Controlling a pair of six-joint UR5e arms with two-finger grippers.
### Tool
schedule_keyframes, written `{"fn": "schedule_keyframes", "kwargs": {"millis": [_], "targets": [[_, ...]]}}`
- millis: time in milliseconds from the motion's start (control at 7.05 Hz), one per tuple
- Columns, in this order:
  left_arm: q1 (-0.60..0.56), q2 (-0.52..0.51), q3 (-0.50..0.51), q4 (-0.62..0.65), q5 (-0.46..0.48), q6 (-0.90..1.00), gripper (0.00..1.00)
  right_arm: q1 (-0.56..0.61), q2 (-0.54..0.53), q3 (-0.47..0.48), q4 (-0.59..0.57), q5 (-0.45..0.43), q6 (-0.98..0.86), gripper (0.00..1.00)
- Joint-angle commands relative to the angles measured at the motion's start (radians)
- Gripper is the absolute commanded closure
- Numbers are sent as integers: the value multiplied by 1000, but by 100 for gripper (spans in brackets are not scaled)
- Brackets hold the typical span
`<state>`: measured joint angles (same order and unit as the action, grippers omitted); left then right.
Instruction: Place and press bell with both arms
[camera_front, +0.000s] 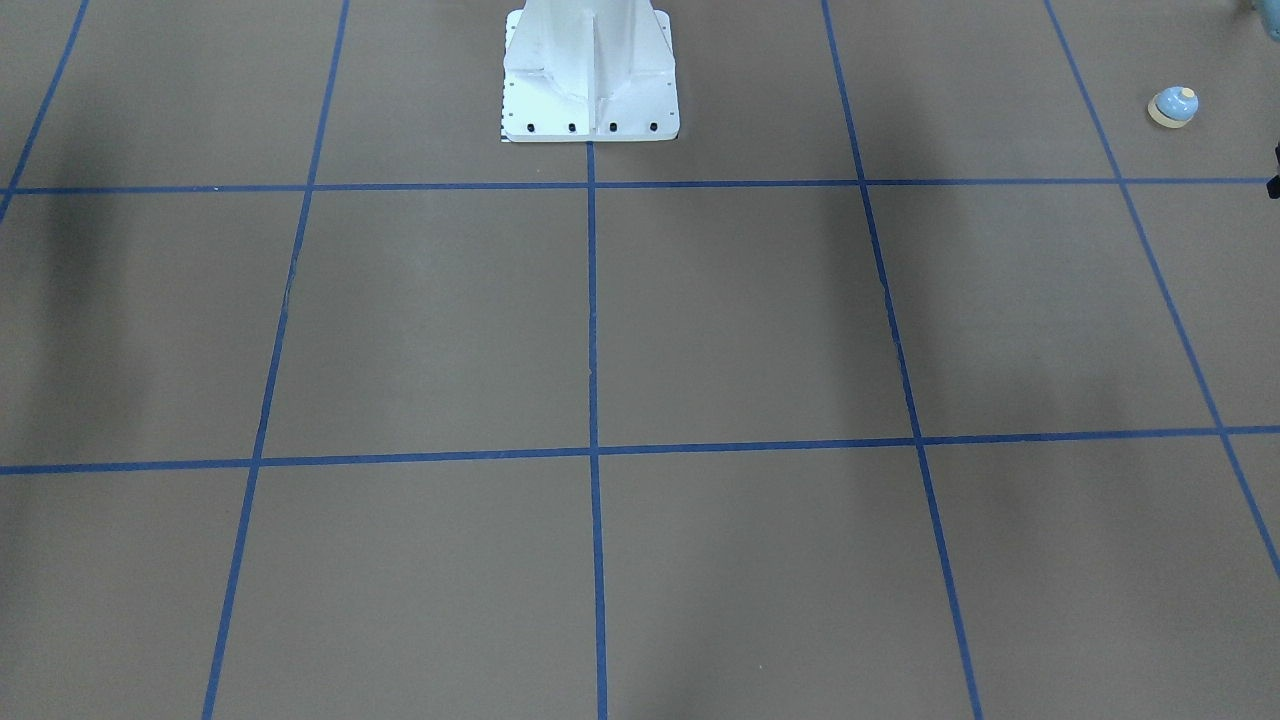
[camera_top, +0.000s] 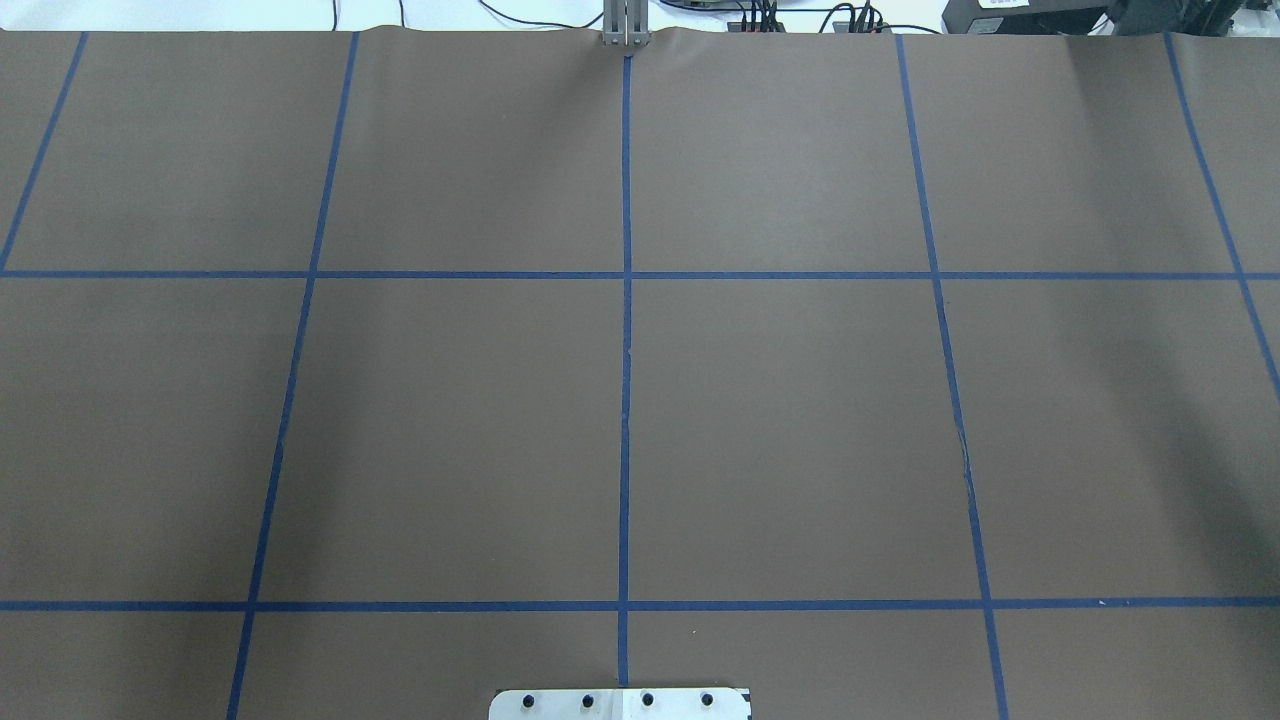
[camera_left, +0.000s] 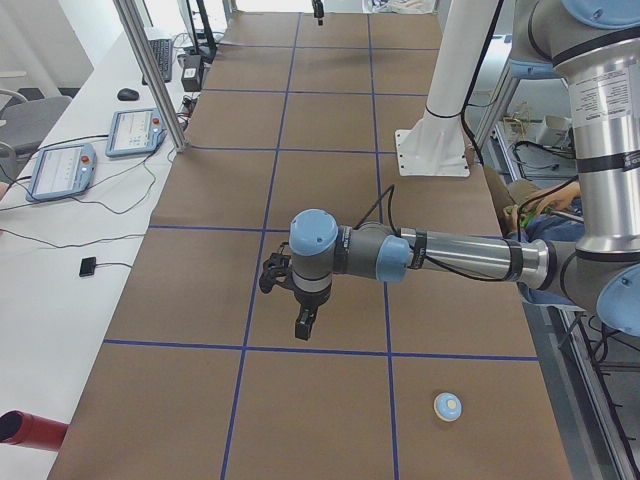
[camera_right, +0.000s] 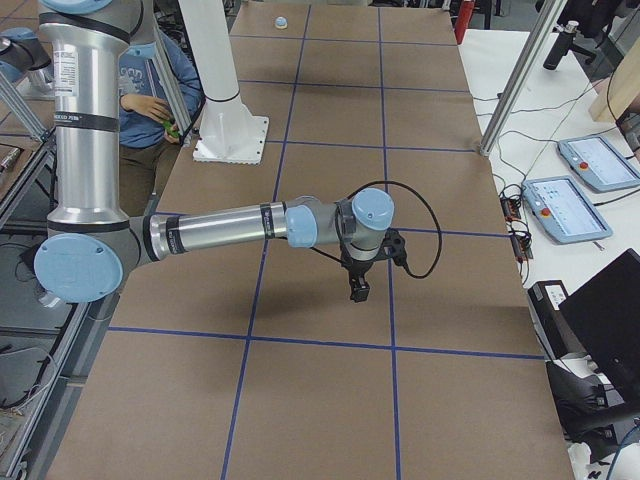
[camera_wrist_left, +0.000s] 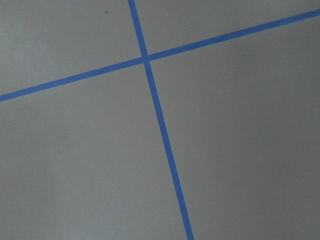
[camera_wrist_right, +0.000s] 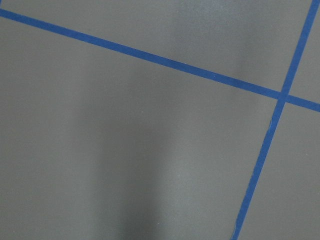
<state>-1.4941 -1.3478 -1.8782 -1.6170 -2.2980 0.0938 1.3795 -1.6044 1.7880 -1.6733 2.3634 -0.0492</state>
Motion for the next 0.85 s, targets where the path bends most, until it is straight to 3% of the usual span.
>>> {"fn": "schedule_keyframes", "kwargs": {"millis": [0,568,709], "targets": [[0,13,5,-1,2,9,0,82,-35,60,-60,-4,-6,0],[-2,10,-16,-14,0,1,0,101,-100,109,-37,0,-6,0],[-2,-19,0,-12,61,3,0,99,-104,103,-7,-6,-8,0]]}}
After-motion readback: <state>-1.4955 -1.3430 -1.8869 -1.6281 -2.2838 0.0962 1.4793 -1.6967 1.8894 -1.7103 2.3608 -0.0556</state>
